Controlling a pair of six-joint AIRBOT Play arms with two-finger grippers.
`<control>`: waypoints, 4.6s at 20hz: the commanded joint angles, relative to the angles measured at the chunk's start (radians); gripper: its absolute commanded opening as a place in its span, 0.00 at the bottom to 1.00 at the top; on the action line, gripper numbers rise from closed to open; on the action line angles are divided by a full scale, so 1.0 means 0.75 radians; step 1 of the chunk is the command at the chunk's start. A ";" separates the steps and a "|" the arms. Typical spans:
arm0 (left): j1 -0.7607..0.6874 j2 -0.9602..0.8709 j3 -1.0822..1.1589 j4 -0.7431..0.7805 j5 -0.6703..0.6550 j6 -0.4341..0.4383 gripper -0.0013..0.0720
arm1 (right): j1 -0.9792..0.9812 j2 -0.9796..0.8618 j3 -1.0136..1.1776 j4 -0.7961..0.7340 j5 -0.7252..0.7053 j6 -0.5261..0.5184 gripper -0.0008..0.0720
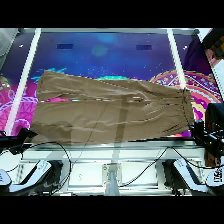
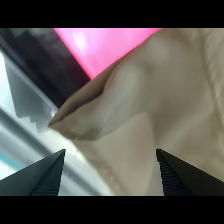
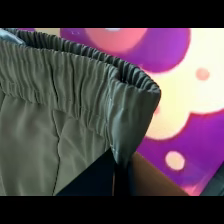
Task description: Fold the clothes and pants, and hang the long-sleeved shirts on hangers.
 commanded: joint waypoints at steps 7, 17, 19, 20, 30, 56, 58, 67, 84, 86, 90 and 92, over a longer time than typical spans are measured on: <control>0.003 -0.003 -0.017 -0.052 0.099 0.011 0.09 | -0.001 0.005 0.002 -0.001 0.045 -0.002 0.06; 0.003 0.161 -0.016 -0.053 0.050 0.035 0.04 | -0.001 0.041 0.198 -0.075 0.338 -0.099 0.06; 0.003 0.250 -0.016 -0.061 0.048 0.034 0.04 | -0.001 0.100 0.258 -0.129 0.407 -0.065 0.06; 0.003 0.281 -0.015 -0.091 0.049 0.034 0.03 | -0.001 0.136 0.288 -0.164 0.435 -0.024 0.06; -0.214 0.293 0.320 0.032 -0.074 -0.061 0.03 | 0.413 0.220 0.745 -0.803 0.700 0.300 0.06; -0.577 0.227 0.851 0.114 0.238 -0.209 0.03 | 0.573 0.213 1.157 -0.905 1.054 0.442 0.06; -0.638 0.127 0.851 0.161 0.274 -0.290 0.03 | 0.573 0.172 1.157 -0.902 0.974 0.449 0.06; -0.983 -0.477 0.961 0.253 0.468 -0.459 0.03 | 0.679 -0.342 1.157 -0.767 0.717 0.466 0.06; -1.043 -0.941 1.458 0.442 0.554 -0.865 0.03 | 0.880 -0.898 1.610 -0.814 0.338 0.834 0.06; -1.050 -0.965 1.457 0.436 0.583 -0.865 0.03 | 0.880 -0.941 1.610 -0.797 0.276 0.908 0.06; -1.080 -0.987 1.457 0.427 0.695 -0.865 0.03 | 0.881 -0.978 1.610 -0.668 0.085 0.952 0.06; -1.093 -0.992 1.457 0.428 0.758 -0.870 0.03 | 0.881 -0.978 1.610 -0.617 -0.008 0.952 0.06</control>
